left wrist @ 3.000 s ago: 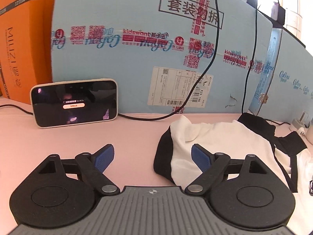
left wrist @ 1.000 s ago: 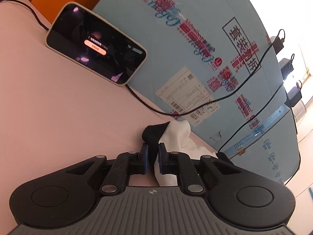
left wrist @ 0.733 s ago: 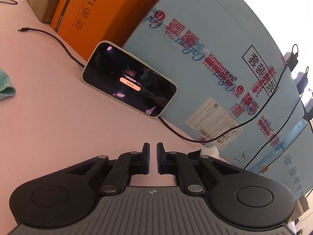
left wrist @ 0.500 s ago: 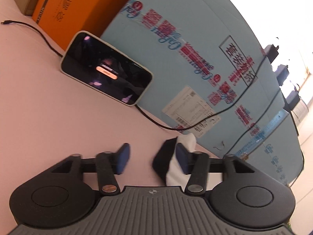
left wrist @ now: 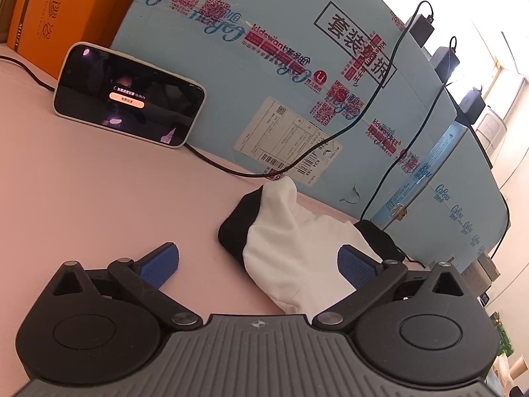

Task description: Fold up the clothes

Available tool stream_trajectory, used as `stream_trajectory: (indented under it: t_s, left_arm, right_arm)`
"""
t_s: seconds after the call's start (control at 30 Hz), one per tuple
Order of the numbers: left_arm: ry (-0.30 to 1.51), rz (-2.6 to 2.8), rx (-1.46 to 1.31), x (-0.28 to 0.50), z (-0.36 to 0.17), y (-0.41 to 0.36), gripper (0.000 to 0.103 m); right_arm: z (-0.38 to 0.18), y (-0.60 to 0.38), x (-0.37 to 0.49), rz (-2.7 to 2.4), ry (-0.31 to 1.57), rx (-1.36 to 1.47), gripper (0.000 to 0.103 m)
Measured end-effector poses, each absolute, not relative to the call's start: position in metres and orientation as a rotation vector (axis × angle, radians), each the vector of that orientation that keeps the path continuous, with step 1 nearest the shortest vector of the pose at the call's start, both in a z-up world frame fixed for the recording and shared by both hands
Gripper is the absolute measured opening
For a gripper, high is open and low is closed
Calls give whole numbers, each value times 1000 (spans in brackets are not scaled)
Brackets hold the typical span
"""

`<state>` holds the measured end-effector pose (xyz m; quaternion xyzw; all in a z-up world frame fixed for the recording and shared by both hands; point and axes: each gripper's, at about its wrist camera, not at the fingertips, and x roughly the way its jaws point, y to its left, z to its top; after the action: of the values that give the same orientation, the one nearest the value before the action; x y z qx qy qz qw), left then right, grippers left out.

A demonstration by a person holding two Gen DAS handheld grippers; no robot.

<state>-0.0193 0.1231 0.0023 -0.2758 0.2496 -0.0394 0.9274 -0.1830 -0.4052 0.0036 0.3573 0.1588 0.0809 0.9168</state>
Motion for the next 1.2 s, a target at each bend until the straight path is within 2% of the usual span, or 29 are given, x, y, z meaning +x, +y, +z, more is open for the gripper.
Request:
stream_trajectory:
  t_s: [0.3, 0.47, 0.53, 0.57, 0.63, 0.73, 0.8, 0.83, 1.0, 1.2]
  left_arm:
    - [507, -83, -586, -20, 3, 126, 103]
    - [506, -85, -585, -20, 2, 127, 103]
    - [505, -86, -586, -20, 2, 127, 103]
    - [505, -86, -587, -20, 2, 127, 103]
    - [504, -87, -587, -20, 2, 127, 103]
    - [501, -89, -592, -21, 2, 127, 103]
    - [499, -91, -598, -21, 1, 128, 103]
    - [498, -92, -600, -21, 1, 128, 103]
    - [499, -91, -597, -21, 1, 128, 103]
    - [499, -90, -596, -21, 1, 127, 103]
  right_arm:
    - [10, -402, -155, 169, 398, 772, 84]
    - [16, -389, -146, 119, 434, 697, 84]
    - [22, -379, -144, 129, 441, 635, 79]
    - [25, -374, -143, 143, 443, 606, 71]
    - [25, -370, -138, 142, 465, 599, 69]
    - [19, -372, -130, 113, 495, 626, 52]
    - [12, -375, -127, 80, 500, 648, 27]
    - [11, -378, -128, 62, 494, 651, 23]
    - [18, -390, -142, 25, 418, 684, 12]
    - [39, -386, -163, 47, 325, 644, 11]
